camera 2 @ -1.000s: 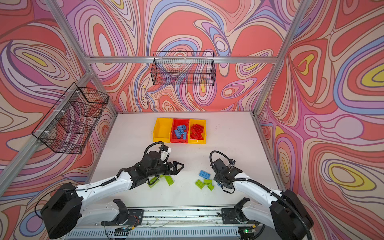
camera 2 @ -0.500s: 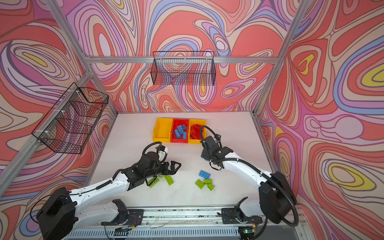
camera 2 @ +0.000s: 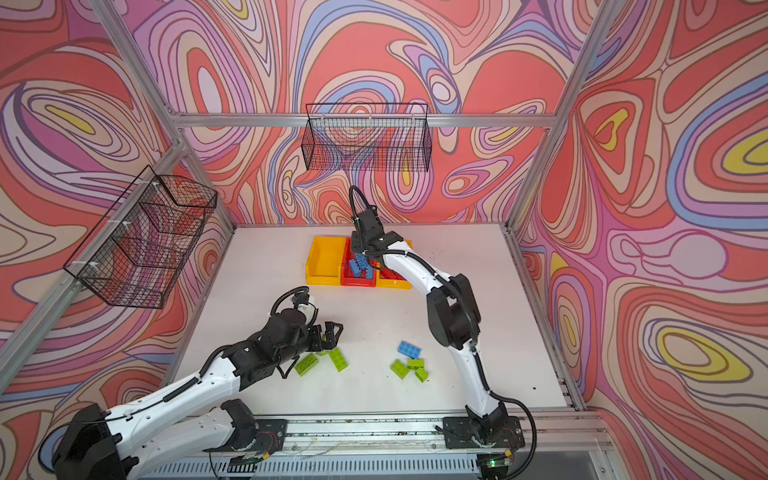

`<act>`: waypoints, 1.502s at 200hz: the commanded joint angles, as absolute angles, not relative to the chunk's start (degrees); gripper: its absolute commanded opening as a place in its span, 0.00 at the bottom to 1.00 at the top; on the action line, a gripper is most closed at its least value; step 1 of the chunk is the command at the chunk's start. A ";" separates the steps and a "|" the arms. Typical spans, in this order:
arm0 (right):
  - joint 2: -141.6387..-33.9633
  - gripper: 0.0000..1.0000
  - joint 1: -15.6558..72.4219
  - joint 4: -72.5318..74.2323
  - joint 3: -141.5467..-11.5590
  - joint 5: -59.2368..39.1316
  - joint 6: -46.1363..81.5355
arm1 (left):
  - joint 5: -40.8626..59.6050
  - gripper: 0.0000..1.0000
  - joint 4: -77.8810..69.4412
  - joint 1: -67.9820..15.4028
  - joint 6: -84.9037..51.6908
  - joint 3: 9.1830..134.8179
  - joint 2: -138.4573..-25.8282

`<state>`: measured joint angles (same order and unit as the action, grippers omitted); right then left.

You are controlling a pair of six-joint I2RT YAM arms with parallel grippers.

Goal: Sort the legos into containers by color
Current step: 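Carry the light blue brick into the red bin and open the right gripper, then lower the right gripper onto a light blue brick beside green bricks and grasp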

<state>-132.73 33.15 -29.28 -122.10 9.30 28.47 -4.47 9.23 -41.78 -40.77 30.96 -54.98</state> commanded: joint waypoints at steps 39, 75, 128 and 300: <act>-139.98 0.78 32.61 -33.18 -131.74 6.70 23.33 | -9.54 1.00 17.18 -40.00 -41.51 31.11 -50.30; -125.82 0.82 32.74 -27.07 -114.10 7.44 23.54 | -7.34 1.00 16.05 -39.86 -40.53 30.94 -49.90; -101.44 0.82 34.54 -27.95 -81.97 13.87 27.15 | -0.17 1.00 8.86 -39.99 -40.32 30.35 -52.56; -80.93 0.83 45.72 -32.01 -43.03 12.15 42.99 | 3.88 1.00 1.67 -43.15 -44.30 24.04 -50.96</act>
<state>-79.46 44.93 -33.10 -44.16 12.40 40.95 5.78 0.34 -42.87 -43.62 25.43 -53.45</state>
